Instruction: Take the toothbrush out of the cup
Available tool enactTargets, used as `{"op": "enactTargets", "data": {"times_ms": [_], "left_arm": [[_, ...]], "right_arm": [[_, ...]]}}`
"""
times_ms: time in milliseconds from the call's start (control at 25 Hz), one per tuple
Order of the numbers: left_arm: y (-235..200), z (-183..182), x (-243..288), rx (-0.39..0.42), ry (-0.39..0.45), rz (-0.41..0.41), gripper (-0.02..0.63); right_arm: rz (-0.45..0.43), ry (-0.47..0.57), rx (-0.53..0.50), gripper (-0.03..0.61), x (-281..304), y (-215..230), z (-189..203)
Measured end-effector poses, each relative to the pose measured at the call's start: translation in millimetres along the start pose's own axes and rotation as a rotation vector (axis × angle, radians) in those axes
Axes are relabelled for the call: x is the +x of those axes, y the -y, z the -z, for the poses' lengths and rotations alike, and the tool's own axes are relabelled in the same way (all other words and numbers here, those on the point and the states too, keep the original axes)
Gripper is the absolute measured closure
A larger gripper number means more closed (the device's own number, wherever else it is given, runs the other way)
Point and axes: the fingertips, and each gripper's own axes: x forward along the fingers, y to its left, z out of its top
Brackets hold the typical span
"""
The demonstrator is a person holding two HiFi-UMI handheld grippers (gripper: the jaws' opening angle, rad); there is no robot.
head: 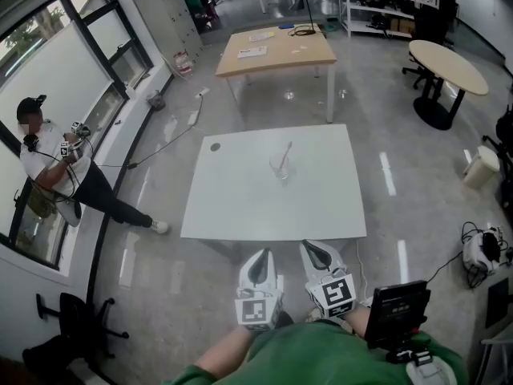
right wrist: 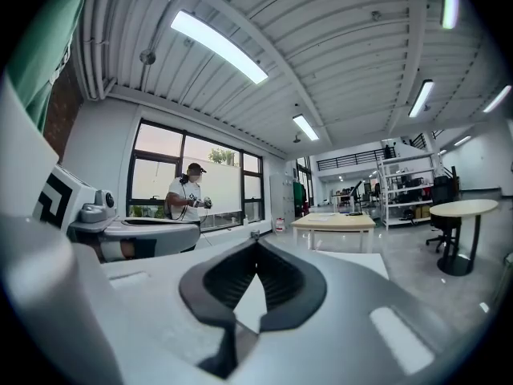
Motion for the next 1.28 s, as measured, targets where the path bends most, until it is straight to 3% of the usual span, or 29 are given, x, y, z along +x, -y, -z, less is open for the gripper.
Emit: {"op": "enactTargets", "data": {"times_ms": [360,880,1120,1280], "left_arm": [[-12.2,1.1,30.7,-0.029,-0.005,0.042,0.607],[-84.0,6.9,104.4,-0.069,0.033,0.142,0.607],[-123.0,16.9,118.2,-0.022,0.054,0.175,0.607],[-130.5,21.2,123.6,-0.072,0.025,0.203,0.607]], "right_arm": [[0.038,-0.034,-0.004,0.577,26.1,14.5,-3.2],[0.130,-0.060,-0.033,0.577,121.2,24.1,-9.2],[0.189,-0.050,-0.022,0.577,154.2,15.6,-6.5],[0.218,-0.062,-0.009,0.577,162.5,14.0,-2.9]]}}
